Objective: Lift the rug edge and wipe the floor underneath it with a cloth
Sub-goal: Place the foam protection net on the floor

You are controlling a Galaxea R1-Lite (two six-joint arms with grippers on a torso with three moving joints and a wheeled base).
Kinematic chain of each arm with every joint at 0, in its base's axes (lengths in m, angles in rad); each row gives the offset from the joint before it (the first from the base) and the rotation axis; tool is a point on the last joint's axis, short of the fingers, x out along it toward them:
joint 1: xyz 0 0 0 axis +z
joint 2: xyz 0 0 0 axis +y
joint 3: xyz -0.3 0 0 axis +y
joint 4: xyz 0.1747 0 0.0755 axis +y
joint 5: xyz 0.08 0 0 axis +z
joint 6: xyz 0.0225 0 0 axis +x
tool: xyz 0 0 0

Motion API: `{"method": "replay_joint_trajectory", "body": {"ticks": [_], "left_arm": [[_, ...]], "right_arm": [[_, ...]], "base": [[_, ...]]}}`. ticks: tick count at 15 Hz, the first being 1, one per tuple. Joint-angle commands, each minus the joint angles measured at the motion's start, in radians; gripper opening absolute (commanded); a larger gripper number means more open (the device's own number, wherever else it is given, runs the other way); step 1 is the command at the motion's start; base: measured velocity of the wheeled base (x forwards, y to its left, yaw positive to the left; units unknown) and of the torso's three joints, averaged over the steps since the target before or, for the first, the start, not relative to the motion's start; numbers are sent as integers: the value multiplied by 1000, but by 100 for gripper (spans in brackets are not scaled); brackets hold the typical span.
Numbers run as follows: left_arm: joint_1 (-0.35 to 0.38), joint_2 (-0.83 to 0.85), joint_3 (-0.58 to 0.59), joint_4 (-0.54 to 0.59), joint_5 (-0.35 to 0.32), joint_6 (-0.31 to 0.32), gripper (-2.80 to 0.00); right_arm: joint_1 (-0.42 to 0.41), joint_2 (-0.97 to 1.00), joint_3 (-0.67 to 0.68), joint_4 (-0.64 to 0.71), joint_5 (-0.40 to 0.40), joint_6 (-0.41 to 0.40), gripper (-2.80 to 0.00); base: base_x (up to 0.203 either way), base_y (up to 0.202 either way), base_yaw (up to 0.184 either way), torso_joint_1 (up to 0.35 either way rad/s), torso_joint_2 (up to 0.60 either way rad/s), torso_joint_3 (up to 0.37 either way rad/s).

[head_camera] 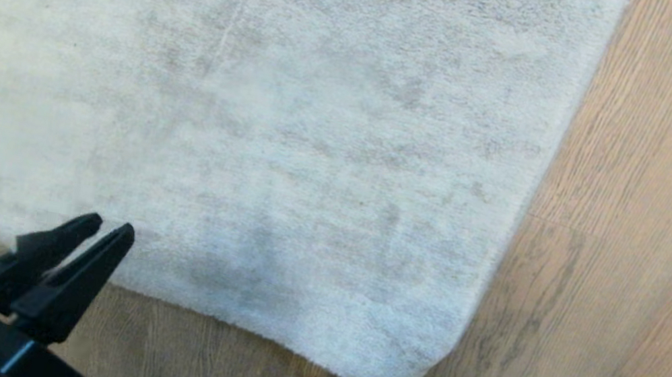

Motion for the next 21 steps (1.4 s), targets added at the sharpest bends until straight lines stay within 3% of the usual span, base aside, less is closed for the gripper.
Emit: {"method": "replay_joint_trajectory", "body": {"ticks": [1, 6, 10, 12, 15, 19, 21], "left_arm": [[1, -12, 23, 14, 10, 3, -280], [1, -38, 72, 86, 8, -5, -280], [39, 33, 69, 88, -4, -85, -280], [92, 56, 67, 88, -31, -120, -280], [271, 62, 63, 91, -315, -128, -280], [652, 2, 75, 156, -757, -128, -280], [846, -115, 77, 258, -891, -126, -280]], "right_arm": [[0, 1, 0, 0, 1, -1, -280], [0, 1, 0, 0, 1, -1, -280], [0, 1, 0, 0, 1, -1, -280], [0, 1, 0, 0, 1, -1, -280], [0, 1, 0, 0, 1, -1, -280], [0, 1, 0, 0, 1, -1, -280], [0, 1, 0, 0, 1, -1, -280]], "base": [[0, 0, 0, 0, 0, 0], [0, 0, 0, 0, 0, 0], [0, 0, 0, 0, 0, 0], [0, 0, 0, 0, 0, 0], [0, 0, 0, 0, 0, 0], [0, 0, 0, 0, 0, 0], [0, 0, 0, 0, 0, 0]]}}
